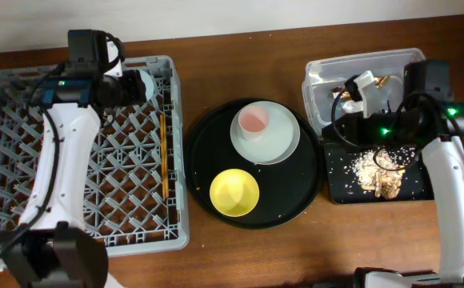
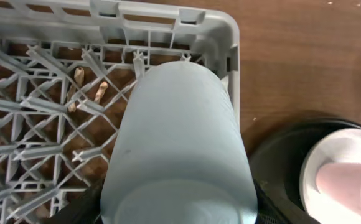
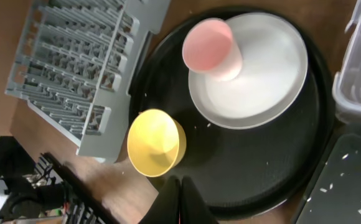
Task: Sort waste into correct bins and load items into the dishwasher rack
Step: 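Carry the blue cup with the left gripper and place it in the rack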
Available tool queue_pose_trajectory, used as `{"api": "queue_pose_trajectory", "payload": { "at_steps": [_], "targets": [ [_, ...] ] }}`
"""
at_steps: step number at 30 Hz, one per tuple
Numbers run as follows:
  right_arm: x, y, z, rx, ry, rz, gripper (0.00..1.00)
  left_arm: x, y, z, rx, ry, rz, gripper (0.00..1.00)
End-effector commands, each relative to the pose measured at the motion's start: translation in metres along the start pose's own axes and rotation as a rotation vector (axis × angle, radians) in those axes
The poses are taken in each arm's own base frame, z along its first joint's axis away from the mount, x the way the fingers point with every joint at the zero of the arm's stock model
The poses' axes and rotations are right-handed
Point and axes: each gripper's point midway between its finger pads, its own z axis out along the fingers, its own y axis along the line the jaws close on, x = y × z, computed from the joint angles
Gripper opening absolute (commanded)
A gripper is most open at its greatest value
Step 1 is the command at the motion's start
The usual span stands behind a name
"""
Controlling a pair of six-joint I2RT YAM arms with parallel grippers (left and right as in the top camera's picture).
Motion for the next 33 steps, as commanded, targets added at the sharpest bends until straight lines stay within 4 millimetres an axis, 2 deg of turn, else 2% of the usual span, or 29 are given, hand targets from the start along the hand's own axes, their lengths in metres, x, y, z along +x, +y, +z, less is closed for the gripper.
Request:
{"api": "queue_pose_trajectory", "payload": {
  "at_steps": [1,9,10,11,13,16,24,29,31,32,33],
  "targets": [
    [0.005,-0.006,0.005,0.003,0.01,-0.001,0.04,-0.001,0.002,0.024,-0.001,0.013,-0.012,0.42],
    [0.006,-0.006,0.005,0.002,0.011,-0.001,0.04,0.014,0.003,0.071,0.012,0.09,-0.037,0.43],
    [0.006,-0.006,0.005,0.002,0.011,-0.001,0.04,0.015,0.002,0.073,0.014,0.092,-0.037,0.44],
    [0.006,-0.006,0.005,0.002,0.011,-0.001,0.05,0.013,0.002,0.073,0.016,0.086,-0.037,0.59],
    [0.006,-0.006,0.005,0.002,0.011,-0.001,0.05,0.01,0.0,0.073,0.026,0.073,-0.039,0.68],
    [0.006,-0.006,0.005,0.002,0.011,0.0,0.05,0.007,-0.018,0.072,0.131,0.069,-0.039,0.68],
    [0.006,-0.006,0.005,0.002,0.014,0.002,0.05,-0.004,-0.02,0.064,0.138,0.035,-0.035,0.76],
    [0.007,-0.006,0.005,0.001,0.014,0.002,0.06,-0.033,-0.025,0.011,0.138,-0.094,-0.019,0.6],
    [0.007,-0.005,0.005,0.001,0.017,0.005,0.06,-0.036,-0.027,-0.009,0.144,-0.122,-0.015,0.49],
    [0.008,-0.005,0.005,0.0,0.019,0.007,0.06,-0.034,-0.027,-0.016,0.143,-0.117,-0.015,0.28],
    [0.008,-0.005,0.005,0.0,0.019,0.007,0.05,-0.021,-0.031,-0.019,0.145,-0.069,-0.013,0.0]
  ]
}}
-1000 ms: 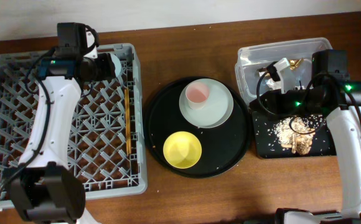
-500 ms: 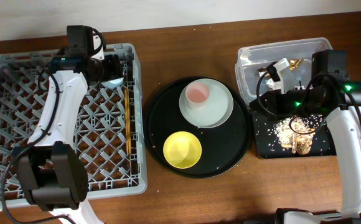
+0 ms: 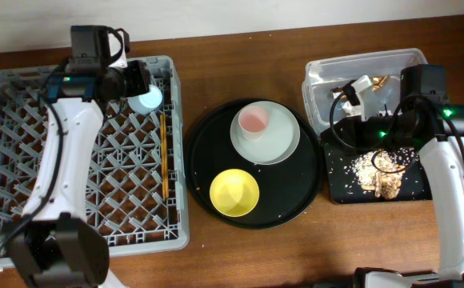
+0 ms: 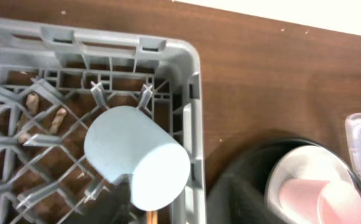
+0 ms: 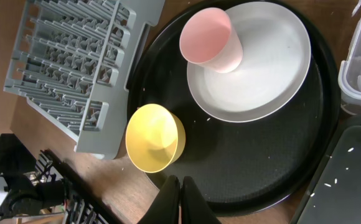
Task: Sort waste into correct bins and load items into the dishwasher rack
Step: 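Carry the blue cup with the left gripper and place it in the rack, then reach the right gripper to the pink cup on the plate and grasp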
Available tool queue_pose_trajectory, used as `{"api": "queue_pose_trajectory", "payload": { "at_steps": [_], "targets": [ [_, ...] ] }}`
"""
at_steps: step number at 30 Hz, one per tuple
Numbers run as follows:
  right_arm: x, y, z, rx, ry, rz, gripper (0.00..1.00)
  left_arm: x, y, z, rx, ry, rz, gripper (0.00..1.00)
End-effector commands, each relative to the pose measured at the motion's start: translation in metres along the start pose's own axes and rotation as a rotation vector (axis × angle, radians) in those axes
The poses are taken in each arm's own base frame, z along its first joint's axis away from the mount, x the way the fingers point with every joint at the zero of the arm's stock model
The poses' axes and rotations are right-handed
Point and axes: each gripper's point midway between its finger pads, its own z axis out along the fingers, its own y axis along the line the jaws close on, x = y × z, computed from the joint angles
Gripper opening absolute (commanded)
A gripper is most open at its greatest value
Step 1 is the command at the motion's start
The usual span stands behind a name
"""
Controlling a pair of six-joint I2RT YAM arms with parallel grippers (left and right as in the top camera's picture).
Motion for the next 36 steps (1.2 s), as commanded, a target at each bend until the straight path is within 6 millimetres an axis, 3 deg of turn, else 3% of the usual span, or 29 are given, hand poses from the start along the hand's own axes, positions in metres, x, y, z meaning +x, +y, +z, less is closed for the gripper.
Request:
{"api": "queue_pose_trajectory", "payload": {
  "at_steps": [1,5,10,14,19,23,26,28,32,35,36],
  "targets": [
    [0.002,-0.002,0.0,0.002,0.004,-0.005,0.05,0.007,-0.015,-0.025,0.013,0.026,0.021,0.0],
    [0.002,-0.002,0.0,0.002,0.004,-0.005,0.06,0.044,-0.03,0.003,-0.03,0.157,0.07,0.0],
    [0.003,-0.001,0.0,0.001,0.007,-0.002,0.06,0.059,-0.001,0.039,-0.219,0.209,0.103,0.0],
    [0.003,-0.001,0.0,0.001,0.007,-0.001,0.06,0.057,0.029,0.056,-0.288,0.212,0.068,0.0],
    [0.004,-0.002,0.001,0.001,0.011,0.002,0.06,0.043,0.054,0.06,-0.295,0.164,-0.026,0.0],
    [0.012,-0.005,0.007,-0.006,0.03,0.002,0.06,0.023,0.045,0.058,-0.251,0.101,-0.027,0.01],
    [0.012,-0.006,0.007,-0.005,0.029,0.0,0.05,-0.001,0.019,0.032,-0.144,0.036,-0.026,0.01],
    [0.011,-0.006,0.007,-0.004,0.027,-0.002,0.06,-0.012,0.015,0.018,-0.139,-0.009,-0.025,0.0],
    [0.011,-0.006,0.007,-0.004,0.025,-0.004,0.06,-0.003,0.02,0.027,-0.152,0.025,-0.029,0.0],
    [0.011,-0.006,0.007,-0.004,0.025,-0.004,0.05,0.01,0.031,0.049,-0.19,0.073,-0.033,0.0],
    [0.011,-0.006,0.007,-0.004,0.025,-0.004,0.06,0.021,0.037,0.067,-0.203,0.116,-0.036,0.0]
  ]
}}
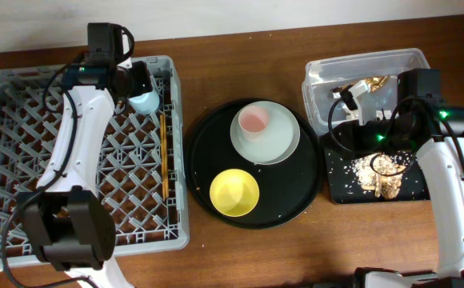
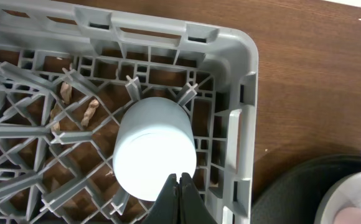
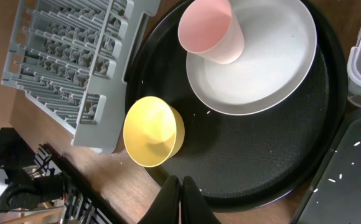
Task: Sort waste into correct bins and load items into the dishwasher rack
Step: 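Reach the right gripper to the pink cup on the plate and grasp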
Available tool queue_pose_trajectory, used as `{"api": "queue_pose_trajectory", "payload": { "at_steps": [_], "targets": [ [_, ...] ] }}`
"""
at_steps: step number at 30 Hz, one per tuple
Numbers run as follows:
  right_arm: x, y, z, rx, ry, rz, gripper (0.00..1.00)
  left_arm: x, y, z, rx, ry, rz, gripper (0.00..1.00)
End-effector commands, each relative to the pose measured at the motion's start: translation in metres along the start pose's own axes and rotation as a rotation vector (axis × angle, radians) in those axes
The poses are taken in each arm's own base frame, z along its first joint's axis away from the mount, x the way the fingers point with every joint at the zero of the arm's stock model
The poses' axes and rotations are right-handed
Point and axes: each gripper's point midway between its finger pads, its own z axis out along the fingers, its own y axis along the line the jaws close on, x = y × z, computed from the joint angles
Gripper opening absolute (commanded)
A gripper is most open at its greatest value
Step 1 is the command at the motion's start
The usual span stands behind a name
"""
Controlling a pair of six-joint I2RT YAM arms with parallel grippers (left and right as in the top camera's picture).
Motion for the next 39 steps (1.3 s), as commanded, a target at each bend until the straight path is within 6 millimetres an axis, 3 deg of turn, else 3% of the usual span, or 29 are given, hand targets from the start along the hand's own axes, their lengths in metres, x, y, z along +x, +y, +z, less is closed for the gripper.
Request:
{"api": "queue_pose_trajectory", "payload": {
  "at_steps": [1,5,8,10,11,12,13,14,16,19,21,22,25,27,28,29,31,34,39],
  "targets": [
    [0.001,-0.002,0.0,0.003,0.0,-0.006,0.06,0.019,0.008,0.043,-0.037,0.087,-0.014,0.0],
    [0.001,-0.002,0.0,0.003,0.0,-0.006,0.06,0.061,0.019,0.104,-0.071,0.228,-0.016,0.01],
    [0.001,-0.002,0.0,0.003,0.0,-0.006,0.05,0.065,0.02,0.11,-0.074,0.241,-0.016,0.04],
    [0.001,-0.002,0.0,0.003,0.0,-0.005,0.26,0.037,0.014,0.083,-0.057,0.166,-0.016,0.04],
    [0.001,-0.002,0.0,0.001,0.0,-0.005,0.47,0.021,0.01,0.064,-0.045,0.118,-0.016,0.05],
    [0.001,-0.001,0.0,-0.002,-0.001,0.004,0.75,0.007,0.006,0.044,-0.035,0.074,-0.016,0.06],
    [0.002,-0.001,0.0,-0.003,0.002,0.029,0.88,-0.013,0.003,0.004,-0.019,0.002,-0.018,0.14],
    [0.002,-0.001,0.0,-0.003,0.002,0.048,0.88,-0.024,0.002,-0.034,-0.005,-0.051,-0.031,0.23],
    [0.0,-0.001,0.001,-0.001,-0.001,0.04,0.79,-0.034,0.002,-0.113,0.042,-0.148,-0.048,0.7],
    [-0.01,-0.006,0.014,0.118,0.002,0.025,0.7,-0.013,-0.002,-0.192,0.1,-0.187,-0.046,0.93],
    [-0.019,0.005,0.033,0.204,0.01,-0.064,0.7,0.006,0.001,-0.209,0.094,-0.149,-0.048,0.95],
    [-0.027,0.021,0.052,0.275,0.003,-0.181,0.7,0.024,0.0,-0.212,0.104,-0.083,-0.051,0.96],
    [-0.049,0.036,0.086,0.514,-0.044,-0.404,0.62,0.066,0.002,-0.2,0.091,0.089,-0.016,0.97],
    [-0.051,0.046,0.111,0.528,-0.037,-0.461,0.56,0.081,0.0,-0.191,0.087,0.145,-0.002,0.97],
    [-0.05,0.051,0.13,0.512,-0.025,-0.483,0.47,0.09,-0.002,-0.183,0.086,0.176,0.007,0.97],
    [-0.05,0.05,0.147,0.506,-0.013,-0.493,0.4,0.097,-0.005,-0.177,0.087,0.201,0.017,0.97],
    [-0.052,0.035,0.182,0.517,0.011,-0.501,0.36,0.11,-0.009,-0.166,0.088,0.239,0.034,0.95],
    [-0.05,0.017,0.209,0.54,0.034,-0.499,0.24,0.114,-0.011,-0.159,0.09,0.248,0.041,0.93],
    [-0.043,0.006,0.227,0.546,0.069,-0.494,0.22,0.11,-0.012,-0.158,0.094,0.234,0.041,0.93]
  ]
}}
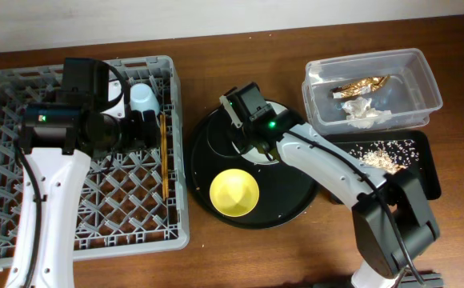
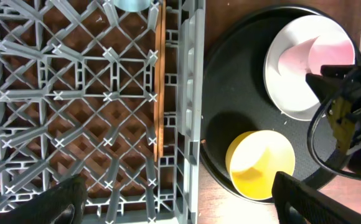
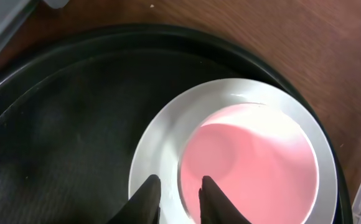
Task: Sort waste into correct bins and load items into the dishwasher rack
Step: 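Reach the right gripper to the pink cup on the plate and grasp, then lift the pink cup and hand it to the left gripper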
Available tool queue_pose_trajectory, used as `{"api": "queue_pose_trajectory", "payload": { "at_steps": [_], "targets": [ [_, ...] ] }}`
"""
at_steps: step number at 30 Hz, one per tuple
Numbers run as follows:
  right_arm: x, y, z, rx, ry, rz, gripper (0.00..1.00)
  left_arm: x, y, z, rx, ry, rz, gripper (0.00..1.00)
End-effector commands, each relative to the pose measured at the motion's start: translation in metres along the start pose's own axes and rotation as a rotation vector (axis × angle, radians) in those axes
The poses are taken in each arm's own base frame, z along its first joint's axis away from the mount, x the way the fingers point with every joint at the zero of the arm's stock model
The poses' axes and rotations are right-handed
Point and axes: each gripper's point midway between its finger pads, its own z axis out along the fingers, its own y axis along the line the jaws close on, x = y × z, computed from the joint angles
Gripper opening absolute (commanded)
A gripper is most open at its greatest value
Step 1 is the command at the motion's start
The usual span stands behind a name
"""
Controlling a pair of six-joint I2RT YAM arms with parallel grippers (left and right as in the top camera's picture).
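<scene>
A light blue cup [image 1: 142, 98] stands upside down in the far right corner of the grey dishwasher rack [image 1: 72, 68]. Beside it a wooden chopstick [image 1: 163, 152] lies along the rack's right side. My left gripper [image 2: 180, 200] hangs wide open above the rack's right edge, holding nothing. The black round tray [image 1: 296, 204] carries a yellow bowl [image 1: 234, 192] and a white plate [image 3: 162, 149] with a pink cup [image 3: 249, 162] on it. My right gripper [image 3: 177, 194] is open at the cup's near rim, one finger over the plate and one over the cup's inside.
A clear bin [image 1: 372, 84] with wrappers stands at the far right. In front of it a black bin [image 1: 412, 164] holds food scraps. The rack fills the table's left side, and a strip of wood separates it from the tray.
My right arm has moved from above the bins to the tray, and its gripper has opened at the pink cup's rim. My left gripper has drawn back from the blue cup and opened.
My left gripper held the blue cup over the rack's far right corner. Then the cup lay tilted in the rack, free of the gripper. Then it stood upside down there. My right gripper stayed shut by the bins and now stands open at the pink cup.
</scene>
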Motion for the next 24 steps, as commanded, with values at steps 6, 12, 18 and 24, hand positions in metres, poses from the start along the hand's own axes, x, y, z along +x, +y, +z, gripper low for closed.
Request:
{"api": "queue_pose_trajectory", "payload": {
  "at_steps": [6,12,18,24],
  "targets": [
    [0.02,0.001,0.011,0.012,0.085,-0.007,0.13,0.0,-0.002,0.002,0.012,0.002,0.018,0.93],
    [0.026,-0.002,0.01,0.027,0.11,-0.011,0.15,0.0,-0.002,0.002,0.011,0.002,0.018,0.94],
    [-0.039,-0.022,-0.071,0.072,-0.069,0.019,0.04,-0.012,-0.04,-0.004,0.224,-0.04,0.041,0.95],
    [-0.053,-0.04,-0.276,-0.158,-0.394,0.111,0.04,0.013,-0.156,-0.098,1.132,-0.129,0.498,0.98]
  ]
}}
